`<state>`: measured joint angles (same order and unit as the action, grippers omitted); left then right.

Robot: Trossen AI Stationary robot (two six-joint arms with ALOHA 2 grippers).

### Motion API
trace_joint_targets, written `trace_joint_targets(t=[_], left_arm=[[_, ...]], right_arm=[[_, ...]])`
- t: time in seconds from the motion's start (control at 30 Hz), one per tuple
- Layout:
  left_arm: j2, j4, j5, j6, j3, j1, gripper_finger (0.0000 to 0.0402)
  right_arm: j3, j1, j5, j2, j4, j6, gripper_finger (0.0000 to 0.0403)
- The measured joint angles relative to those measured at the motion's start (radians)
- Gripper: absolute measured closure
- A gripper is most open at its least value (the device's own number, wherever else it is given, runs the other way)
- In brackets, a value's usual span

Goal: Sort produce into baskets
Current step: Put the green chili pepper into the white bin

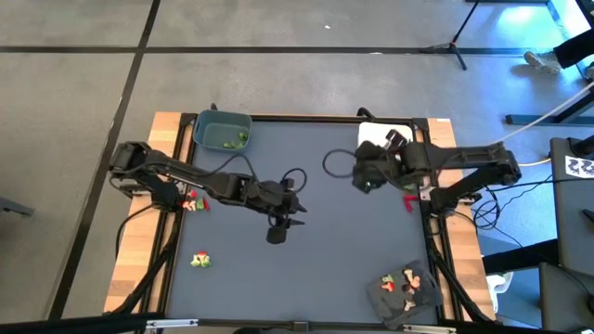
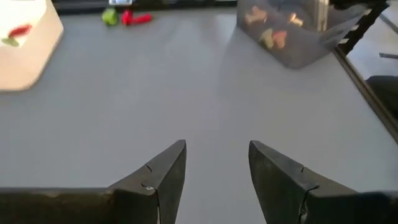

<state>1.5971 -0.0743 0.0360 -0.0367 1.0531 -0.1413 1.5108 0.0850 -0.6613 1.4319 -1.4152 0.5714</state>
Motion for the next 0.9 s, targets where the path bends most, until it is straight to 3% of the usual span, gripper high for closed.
trace_joint_targets(t=[0.43,0.67,0.9], left_arm=[[0.05,-0.022,0.0,-0.048,0.0,-0.002,0.0231],[0.048,-0.024,0.0,-0.065,0.0,-0.003,0.0231],[0.048,-0.022,0.0,-0.062,0.0,-0.003,0.0231]], right_arm=[[-0.031,-0.344,0.026,0.008,0.087,-0.166,0.0384],[-0.217,-0.506,0.034,0.011,0.316,-0.248,0.0384],[-0.456,-0.619,0.132,0.011,0.614,-0.266,0.0384]])
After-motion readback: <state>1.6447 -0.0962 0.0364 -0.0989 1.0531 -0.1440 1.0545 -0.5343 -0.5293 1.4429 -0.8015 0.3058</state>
